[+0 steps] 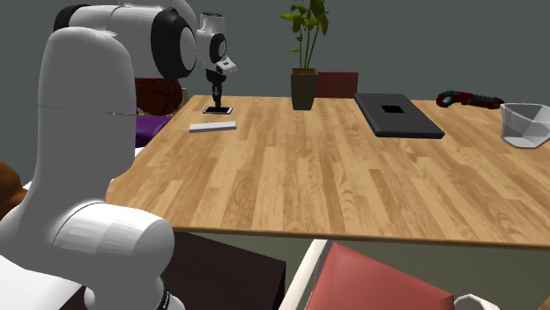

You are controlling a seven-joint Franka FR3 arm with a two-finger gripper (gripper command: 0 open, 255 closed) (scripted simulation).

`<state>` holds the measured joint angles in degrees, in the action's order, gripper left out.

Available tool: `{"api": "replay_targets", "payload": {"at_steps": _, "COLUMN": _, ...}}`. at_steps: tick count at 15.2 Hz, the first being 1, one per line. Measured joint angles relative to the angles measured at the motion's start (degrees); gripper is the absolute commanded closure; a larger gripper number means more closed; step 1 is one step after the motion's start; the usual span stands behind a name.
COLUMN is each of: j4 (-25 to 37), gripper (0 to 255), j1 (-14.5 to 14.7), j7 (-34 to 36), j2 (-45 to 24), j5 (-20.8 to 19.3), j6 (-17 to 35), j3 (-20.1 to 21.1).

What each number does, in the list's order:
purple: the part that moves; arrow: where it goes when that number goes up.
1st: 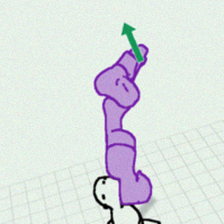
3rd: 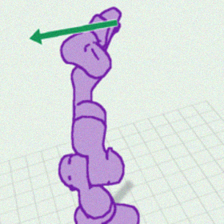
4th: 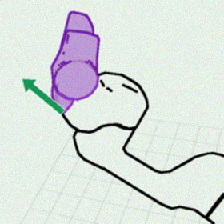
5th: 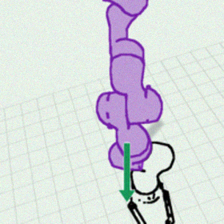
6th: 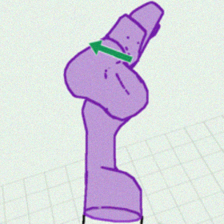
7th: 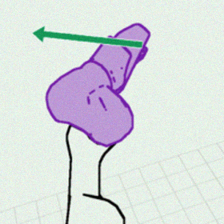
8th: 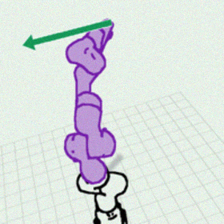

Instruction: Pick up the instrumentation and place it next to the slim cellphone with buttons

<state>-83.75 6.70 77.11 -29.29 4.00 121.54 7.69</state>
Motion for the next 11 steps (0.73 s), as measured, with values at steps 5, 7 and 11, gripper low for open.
{"api": "replay_targets", "payload": {"at_steps": 5, "j4": 0.00, "gripper": 0, "j1": 0.00, "j7": 0.00, "j2": 0.00, "j5": 0.00, "j6": 0.00, "j3": 0.00}}
{"api": "replay_targets", "payload": {"at_steps": 7, "j4": 1.02, "gripper": 0, "j1": 0.71, "j7": 0.68, "j2": -1.05, "j5": -0.79, "j6": -0.46, "j3": -0.19}}
{"api": "replay_targets", "payload": {"at_steps": 11, "j4": 5.62, "gripper": 0, "j1": 4.93, "j7": 4.31, "j2": -6.28, "j5": -5.70, "j6": -4.26, "j3": -1.50}}
